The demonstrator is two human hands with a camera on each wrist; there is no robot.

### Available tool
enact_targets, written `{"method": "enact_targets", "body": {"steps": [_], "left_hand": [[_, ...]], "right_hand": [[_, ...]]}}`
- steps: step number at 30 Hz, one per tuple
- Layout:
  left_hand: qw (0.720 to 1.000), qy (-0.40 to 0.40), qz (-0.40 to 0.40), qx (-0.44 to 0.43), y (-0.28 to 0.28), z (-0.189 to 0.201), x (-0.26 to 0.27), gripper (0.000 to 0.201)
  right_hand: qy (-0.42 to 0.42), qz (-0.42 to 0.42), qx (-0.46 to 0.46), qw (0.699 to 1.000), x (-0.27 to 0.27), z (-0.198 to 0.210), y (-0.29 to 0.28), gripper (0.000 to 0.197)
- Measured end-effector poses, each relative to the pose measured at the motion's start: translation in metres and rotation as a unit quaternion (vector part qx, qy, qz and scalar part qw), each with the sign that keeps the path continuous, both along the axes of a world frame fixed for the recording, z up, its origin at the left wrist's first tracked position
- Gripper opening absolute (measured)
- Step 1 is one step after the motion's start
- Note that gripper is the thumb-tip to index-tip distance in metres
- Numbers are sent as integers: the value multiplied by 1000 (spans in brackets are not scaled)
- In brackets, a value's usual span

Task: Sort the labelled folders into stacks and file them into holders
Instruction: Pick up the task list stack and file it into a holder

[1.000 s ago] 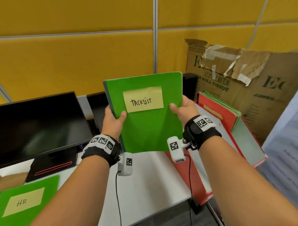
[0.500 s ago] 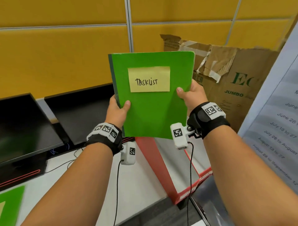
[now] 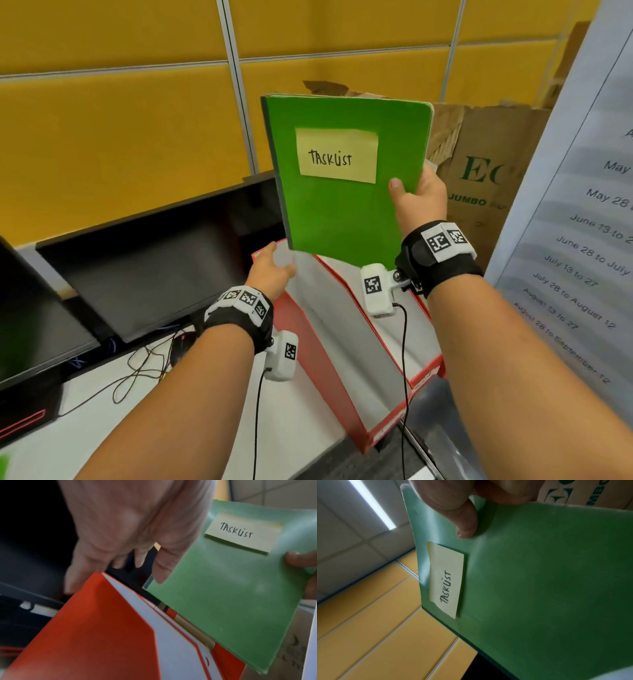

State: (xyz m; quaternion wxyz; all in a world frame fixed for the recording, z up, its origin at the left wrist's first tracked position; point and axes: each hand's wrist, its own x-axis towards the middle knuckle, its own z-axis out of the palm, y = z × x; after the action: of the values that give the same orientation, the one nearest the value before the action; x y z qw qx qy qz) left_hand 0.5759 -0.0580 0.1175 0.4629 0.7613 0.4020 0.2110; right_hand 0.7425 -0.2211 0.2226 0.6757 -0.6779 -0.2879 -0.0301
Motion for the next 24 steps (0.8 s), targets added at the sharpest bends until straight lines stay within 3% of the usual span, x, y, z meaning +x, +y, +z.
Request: {"method": "enact_targets", "body": {"steps": [3, 6, 9, 14, 18, 21, 24], "left_hand": [[993, 112, 14, -28, -8, -12, 4, 76], [983, 156, 4, -100, -10, -27, 8, 77], [980, 152, -5, -130, 6, -58, 18, 74], [985, 114, -2, -131, -12, -34, 13, 60], [980, 83, 4, -178, -15, -33, 9, 62], [979, 73, 2, -191, -17, -32, 8, 38], [976, 69, 9, -208, -19, -31, 7, 32]], "right_hand": [[-5, -40, -17, 999, -1, -10, -1, 38], [26, -42, -40, 998, -2, -37, -1, 34], [65, -36, -79, 994, 0, -84, 4, 32], [126, -19, -124, 984, -3, -150, 11, 27], [159, 32, -142, 977, -7, -174, 14, 27], [201, 80, -170, 961, -7, -187, 14, 34], [223, 108, -135, 959, -7, -182, 10, 46]]}}
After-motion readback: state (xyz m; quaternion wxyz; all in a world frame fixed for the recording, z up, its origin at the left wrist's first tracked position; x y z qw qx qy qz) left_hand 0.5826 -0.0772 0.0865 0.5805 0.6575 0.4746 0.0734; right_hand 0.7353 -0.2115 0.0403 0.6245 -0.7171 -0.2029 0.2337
